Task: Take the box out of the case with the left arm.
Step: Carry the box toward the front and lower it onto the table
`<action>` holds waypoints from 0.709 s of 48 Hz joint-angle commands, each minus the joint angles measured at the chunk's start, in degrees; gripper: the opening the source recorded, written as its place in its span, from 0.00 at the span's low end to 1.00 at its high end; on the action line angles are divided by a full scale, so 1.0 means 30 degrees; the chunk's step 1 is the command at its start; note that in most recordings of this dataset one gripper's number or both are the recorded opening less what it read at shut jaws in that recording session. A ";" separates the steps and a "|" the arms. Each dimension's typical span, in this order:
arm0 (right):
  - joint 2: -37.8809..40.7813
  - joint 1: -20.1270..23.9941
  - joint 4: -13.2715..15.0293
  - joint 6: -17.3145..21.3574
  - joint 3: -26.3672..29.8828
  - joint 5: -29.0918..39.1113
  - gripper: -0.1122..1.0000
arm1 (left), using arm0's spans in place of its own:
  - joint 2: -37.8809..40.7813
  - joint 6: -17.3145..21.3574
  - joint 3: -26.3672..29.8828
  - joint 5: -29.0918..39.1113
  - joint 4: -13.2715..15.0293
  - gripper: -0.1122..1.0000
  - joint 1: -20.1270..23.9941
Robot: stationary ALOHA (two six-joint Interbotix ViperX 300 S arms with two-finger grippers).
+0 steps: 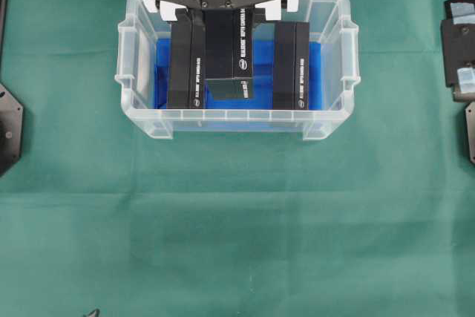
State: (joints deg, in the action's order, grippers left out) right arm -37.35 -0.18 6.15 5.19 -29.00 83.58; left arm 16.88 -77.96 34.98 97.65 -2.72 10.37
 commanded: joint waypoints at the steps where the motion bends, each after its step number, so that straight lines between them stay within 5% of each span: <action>1: -0.0029 0.0000 0.0029 0.0029 0.0205 0.0029 0.12 | -0.0937 -0.0059 0.0410 -0.0029 -0.0117 0.66 -0.0293; 13: -0.0146 0.0000 0.0000 0.0000 0.0205 0.0029 0.12 | -0.0937 -0.1260 0.0352 -0.0029 -0.0088 0.66 -0.1816; 34: -0.0117 -0.0029 0.0000 0.0000 0.0205 0.0000 0.12 | -0.0850 -0.5889 0.0264 -0.0029 -0.0146 0.66 -0.5742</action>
State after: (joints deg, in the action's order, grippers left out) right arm -37.53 -0.18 6.06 5.19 -29.00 83.67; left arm 16.88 -94.22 34.98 97.73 -2.90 -5.19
